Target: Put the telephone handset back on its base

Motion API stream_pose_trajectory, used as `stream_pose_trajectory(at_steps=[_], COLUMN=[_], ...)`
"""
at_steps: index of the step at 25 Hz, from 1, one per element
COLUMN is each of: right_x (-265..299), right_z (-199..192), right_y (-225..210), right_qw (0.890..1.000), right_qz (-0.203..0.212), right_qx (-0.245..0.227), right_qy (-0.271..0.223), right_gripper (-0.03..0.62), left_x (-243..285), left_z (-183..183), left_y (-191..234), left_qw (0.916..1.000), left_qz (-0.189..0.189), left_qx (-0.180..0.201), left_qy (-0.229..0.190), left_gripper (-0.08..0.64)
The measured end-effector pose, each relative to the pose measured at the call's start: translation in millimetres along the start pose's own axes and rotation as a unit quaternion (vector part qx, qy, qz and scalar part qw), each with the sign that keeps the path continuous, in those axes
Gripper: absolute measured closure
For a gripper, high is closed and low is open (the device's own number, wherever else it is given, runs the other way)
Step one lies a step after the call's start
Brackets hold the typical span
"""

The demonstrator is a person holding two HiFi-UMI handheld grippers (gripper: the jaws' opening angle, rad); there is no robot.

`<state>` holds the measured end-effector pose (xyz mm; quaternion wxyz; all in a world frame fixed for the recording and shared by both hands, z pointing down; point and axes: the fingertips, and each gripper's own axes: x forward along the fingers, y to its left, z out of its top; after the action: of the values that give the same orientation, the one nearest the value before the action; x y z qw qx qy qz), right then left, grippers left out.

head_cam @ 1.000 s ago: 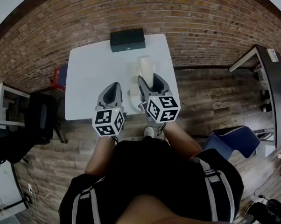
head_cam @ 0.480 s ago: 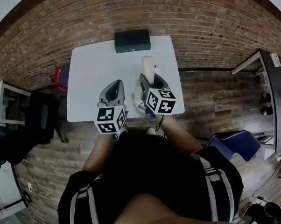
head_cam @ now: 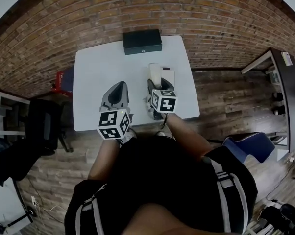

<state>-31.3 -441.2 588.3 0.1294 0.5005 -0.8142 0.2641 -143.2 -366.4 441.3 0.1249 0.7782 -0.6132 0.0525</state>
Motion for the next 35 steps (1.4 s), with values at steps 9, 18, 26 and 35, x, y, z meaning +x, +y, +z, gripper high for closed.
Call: stream_pose_trajectory(at_steps=[9,18,26,35], right_x=[43,57,76,93], right_z=[-42,-70,-87,-90], right_y=[-18,-34,-36,-39], right_qw=[0.997,0.987,0.984,0.982], right_qz=[-0.057,-0.125,-0.128,-0.131], right_qx=[0.000,-0.004,0.012,0.028], right_qy=[0.050,0.100,0.126,0.134], right_gripper=[0.387,0.387,0.387,0.385], left_x=[-5,-9,-11,-9], left_z=[-6,-12,-13,-14], left_y=[26,37,44,53], left_qw=[0.9998,0.9996,0.9996,0.9994], left_qz=[0.005,0.008,0.012,0.018], left_qx=[-0.017,-0.022,-0.019,-0.017], left_qy=[0.006,0.015,0.015,0.023], left_gripper=[0.558,0.558,0.558,0.558])
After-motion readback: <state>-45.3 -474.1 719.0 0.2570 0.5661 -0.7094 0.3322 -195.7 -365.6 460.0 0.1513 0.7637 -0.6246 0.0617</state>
